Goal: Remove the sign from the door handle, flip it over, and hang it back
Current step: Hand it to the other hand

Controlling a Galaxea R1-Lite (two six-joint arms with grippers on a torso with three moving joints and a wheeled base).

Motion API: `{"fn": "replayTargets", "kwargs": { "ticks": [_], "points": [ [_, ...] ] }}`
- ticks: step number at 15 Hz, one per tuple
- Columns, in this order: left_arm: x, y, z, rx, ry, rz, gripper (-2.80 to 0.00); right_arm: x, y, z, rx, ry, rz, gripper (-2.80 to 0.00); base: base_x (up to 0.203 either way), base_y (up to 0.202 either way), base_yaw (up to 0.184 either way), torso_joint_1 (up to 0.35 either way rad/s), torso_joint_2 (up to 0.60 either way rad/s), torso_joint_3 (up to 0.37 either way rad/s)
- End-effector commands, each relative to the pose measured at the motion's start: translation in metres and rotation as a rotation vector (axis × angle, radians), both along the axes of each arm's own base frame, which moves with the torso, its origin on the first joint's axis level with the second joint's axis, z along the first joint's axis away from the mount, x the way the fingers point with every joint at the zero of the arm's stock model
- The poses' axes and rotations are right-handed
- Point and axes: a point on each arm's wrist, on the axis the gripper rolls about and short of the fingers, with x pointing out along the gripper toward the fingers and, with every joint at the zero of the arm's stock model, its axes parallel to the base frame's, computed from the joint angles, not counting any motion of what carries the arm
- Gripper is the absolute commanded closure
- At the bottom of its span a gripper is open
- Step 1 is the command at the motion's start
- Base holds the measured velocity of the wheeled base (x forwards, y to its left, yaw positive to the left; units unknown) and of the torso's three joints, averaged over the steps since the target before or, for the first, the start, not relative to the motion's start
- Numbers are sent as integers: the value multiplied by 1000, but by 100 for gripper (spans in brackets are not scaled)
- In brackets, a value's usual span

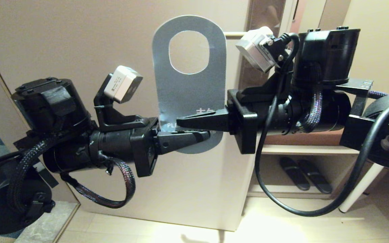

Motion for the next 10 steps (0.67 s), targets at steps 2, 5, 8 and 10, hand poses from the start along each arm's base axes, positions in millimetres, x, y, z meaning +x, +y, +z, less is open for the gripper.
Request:
{"fn": "replayTargets", "kwargs": {
  "ticks": [2, 5, 8, 10],
  "points": [
    [0, -1, 0, -2, -1, -9, 0, 2, 1, 1, 4, -5, 1, 0, 0, 0, 0, 0, 0, 0],
    [0, -1, 0, -1, -1, -11, 0, 5, 3, 3, 11, -13, 0, 0, 0, 0, 0, 0, 0, 0],
    [-1, -1, 0, -2, -2, -11, 0, 4, 3, 3, 11, -15, 1, 0, 0, 0, 0, 0, 0, 0],
    [-1, -1, 1, -3, -3, -11, 0, 4, 3, 5, 13, -20, 0, 0, 0, 0, 0, 0, 0, 0]
  ]
}}
